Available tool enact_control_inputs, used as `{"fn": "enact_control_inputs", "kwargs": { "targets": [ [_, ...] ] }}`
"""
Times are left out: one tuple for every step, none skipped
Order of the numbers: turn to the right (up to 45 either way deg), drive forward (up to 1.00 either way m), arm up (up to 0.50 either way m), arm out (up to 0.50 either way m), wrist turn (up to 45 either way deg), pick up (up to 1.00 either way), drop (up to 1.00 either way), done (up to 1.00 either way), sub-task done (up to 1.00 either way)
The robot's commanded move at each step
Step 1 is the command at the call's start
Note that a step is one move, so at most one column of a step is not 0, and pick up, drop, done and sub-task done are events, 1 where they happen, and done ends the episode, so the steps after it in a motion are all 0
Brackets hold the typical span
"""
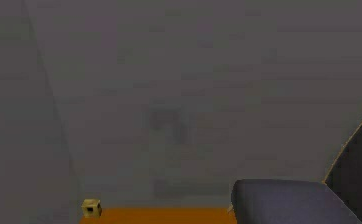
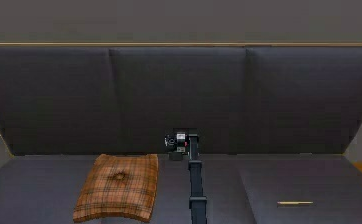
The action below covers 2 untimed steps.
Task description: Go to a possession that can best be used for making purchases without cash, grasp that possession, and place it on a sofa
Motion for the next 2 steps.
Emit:
{"fn": "enact_control_inputs", "kwargs": {
  "targets": [
    [0.0, 0.00, -0.32, 0.00, 0.0, 0.00, 0.00, 0.00, 0.00],
    [0.0, 0.00, 0.00, 0.00, 0.0, 0.00, 1.00, 0.00, 0.00]
  ]
}}
